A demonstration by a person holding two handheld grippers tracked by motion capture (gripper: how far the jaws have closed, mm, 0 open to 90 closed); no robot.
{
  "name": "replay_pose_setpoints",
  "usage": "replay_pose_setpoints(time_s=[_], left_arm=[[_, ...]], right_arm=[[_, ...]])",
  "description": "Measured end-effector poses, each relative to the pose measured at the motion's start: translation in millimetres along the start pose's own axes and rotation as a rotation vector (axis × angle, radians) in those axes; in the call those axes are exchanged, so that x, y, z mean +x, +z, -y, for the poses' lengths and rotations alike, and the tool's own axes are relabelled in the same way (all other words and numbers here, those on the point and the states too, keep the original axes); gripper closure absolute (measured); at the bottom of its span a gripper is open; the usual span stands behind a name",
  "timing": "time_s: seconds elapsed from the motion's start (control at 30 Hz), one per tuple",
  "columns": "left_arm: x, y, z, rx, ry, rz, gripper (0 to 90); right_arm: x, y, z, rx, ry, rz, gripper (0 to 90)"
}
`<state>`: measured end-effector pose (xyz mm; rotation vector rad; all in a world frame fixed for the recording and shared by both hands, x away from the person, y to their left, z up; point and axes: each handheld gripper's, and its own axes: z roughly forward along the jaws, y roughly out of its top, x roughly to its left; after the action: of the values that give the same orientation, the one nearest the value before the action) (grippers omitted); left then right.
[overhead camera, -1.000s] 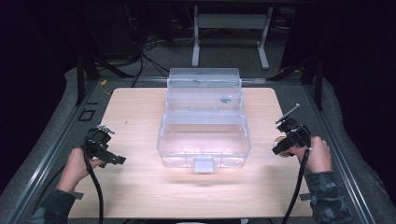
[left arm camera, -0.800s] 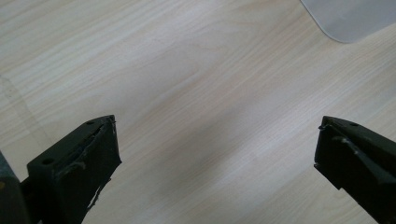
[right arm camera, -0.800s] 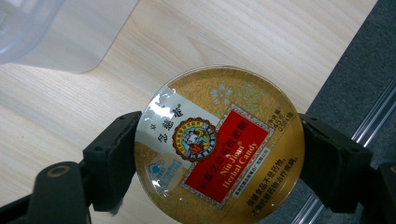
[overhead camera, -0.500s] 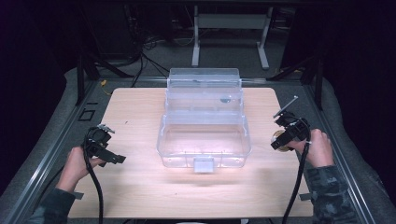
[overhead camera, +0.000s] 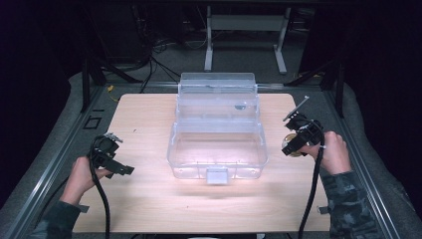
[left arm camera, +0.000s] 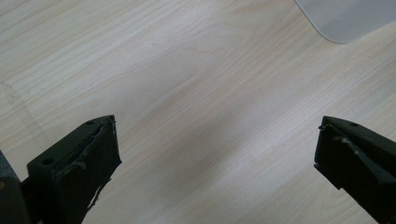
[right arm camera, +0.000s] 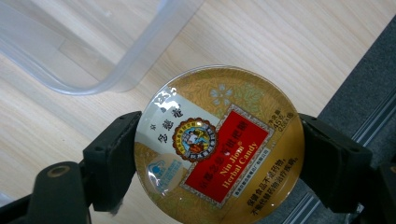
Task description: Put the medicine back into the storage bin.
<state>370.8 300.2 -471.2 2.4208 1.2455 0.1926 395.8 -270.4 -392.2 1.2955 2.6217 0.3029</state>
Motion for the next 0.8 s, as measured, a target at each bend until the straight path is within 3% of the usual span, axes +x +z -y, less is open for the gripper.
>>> replay_pose_setpoints(time_s=[0.03, 0.07, 0.1, 0.13, 0.17, 0.2, 0.23, 0.27, 0.33, 0.37, 0.4, 0.43, 0.5, 0.53, 0.57, 0.63, 0.8], left_arm=[[0.0, 0.0, -0.1, 0.001, 0.0, 0.0, 0.1], [0.1, -0.1, -0.3, 0.001, 0.0, -0.001, 0.1], [0.2, -0.1, -0.3, 0.002, 0.001, 0.0, 0.1], [0.3, -0.2, -0.5, 0.005, 0.005, -0.001, 0.1], [0.2, -0.2, -0.5, 0.003, 0.005, -0.001, 0.1], [-0.1, -0.1, -0.5, 0.003, 0.006, -0.002, 0.1], [-0.3, 0.2, -0.6, 0.002, 0.011, 0.001, 0.1], [-0.5, 0.2, -0.7, 0.002, 0.011, 0.002, 0.1], [-0.9, 0.3, -1.4, 0.003, 0.011, 0.001, 0.1], [-0.9, 0.1, -1.7, 0.003, 0.013, 0.001, 0.1], [-1.2, -0.2, -2.2, 0.002, 0.014, 0.0, 0.1], [-1.6, -0.8, -2.5, -0.001, 0.014, 0.0, 0.1], [-2.5, -1.2, -2.6, -0.002, 0.015, -0.003, 0.1], [-2.8, -1.7, -2.5, -0.002, 0.019, -0.003, 0.1], [-2.9, -1.9, -2.5, -0.002, 0.019, -0.002, 0.1], [-2.7, -1.9, -2.4, -0.002, 0.019, -0.004, 0.1], [-3.7, -0.9, -2.6, 0.01, 0.031, -0.003, 0.1]], right_arm=[[2.5, -1.3, -1.9, 0.013, -0.006, 0.038, 20.0], [3.6, -2.9, -4.5, 0.027, -0.014, 0.021, 20.0], [4.9, -1.4, -6.0, 0.001, -0.017, 0.004, 20.0], [8.1, -3.3, -8.9, 0.019, -0.027, 0.047, 20.0], [9.4, -3.5, -11.1, 0.014, -0.035, 0.041, 20.0], [10.3, -2.7, -13.1, -0.002, -0.039, 0.006, 20.0], [13.0, -4.0, -16.0, 0.013, -0.049, 0.04, 20.0], [15.3, -3.4, -19.1, 0.01, -0.057, 0.033, 20.0], [17.8, -0.7, -23.5, -0.009, -0.063, -0.022, 20.0], [20.9, -1.2, -26.9, 0.011, -0.078, 0.021, 20.0], [21.7, 0.3, -28.7, 0.001, -0.082, -0.002, 20.0], [25.1, 0.7, -32.4, 0.007, -0.091, 0.01, 20.0], [29.8, 3.4, -38.1, -0.013, -0.103, -0.037, 20.0], [32.8, 2.7, -40.2, -0.004, -0.107, -0.017, 20.0], [34.5, 4.2, -42.4, -0.023, -0.114, -0.056, 20.0], [41.0, 4.0, -47.3, -0.012, -0.131, -0.023, 20.0], [52.6, 8.5, -57.8, -0.018, -0.163, -0.049, 20.0]])
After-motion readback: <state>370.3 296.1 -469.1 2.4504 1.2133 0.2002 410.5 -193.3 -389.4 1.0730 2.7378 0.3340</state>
